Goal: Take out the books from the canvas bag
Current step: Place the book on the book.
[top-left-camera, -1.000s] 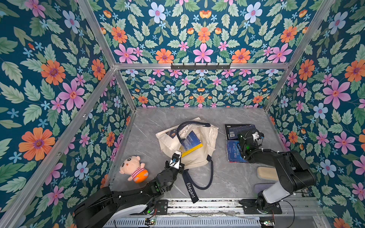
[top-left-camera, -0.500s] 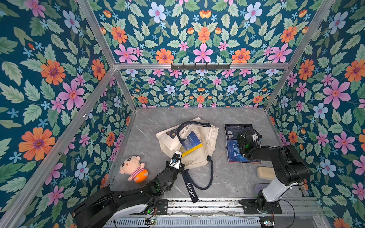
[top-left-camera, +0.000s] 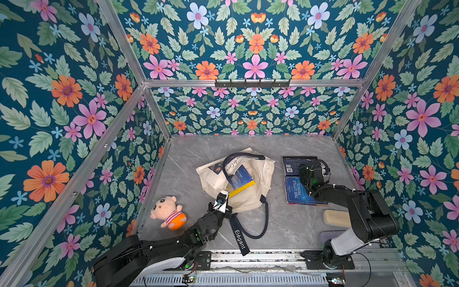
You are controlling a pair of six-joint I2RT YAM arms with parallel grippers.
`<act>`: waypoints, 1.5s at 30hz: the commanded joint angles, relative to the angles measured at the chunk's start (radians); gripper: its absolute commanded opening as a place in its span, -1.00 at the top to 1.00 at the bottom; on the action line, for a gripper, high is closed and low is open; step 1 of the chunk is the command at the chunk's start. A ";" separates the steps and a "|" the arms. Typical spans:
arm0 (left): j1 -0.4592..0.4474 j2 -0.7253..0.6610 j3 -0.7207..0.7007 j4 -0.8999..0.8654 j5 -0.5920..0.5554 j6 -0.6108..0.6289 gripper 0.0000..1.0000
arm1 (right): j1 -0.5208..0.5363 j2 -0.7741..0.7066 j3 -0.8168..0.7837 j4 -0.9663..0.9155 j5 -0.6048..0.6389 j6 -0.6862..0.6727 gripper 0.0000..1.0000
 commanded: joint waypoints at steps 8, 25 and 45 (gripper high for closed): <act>0.001 0.006 0.015 0.034 0.017 -0.008 1.00 | -0.010 -0.030 0.008 -0.061 -0.013 -0.004 -0.02; 0.001 0.018 0.017 0.036 0.027 -0.007 1.00 | -0.037 -0.099 0.013 -0.151 -0.041 -0.001 -0.21; 0.001 0.012 0.014 0.040 0.041 -0.006 1.00 | -0.027 -0.266 -0.021 -0.166 -0.112 -0.147 -0.98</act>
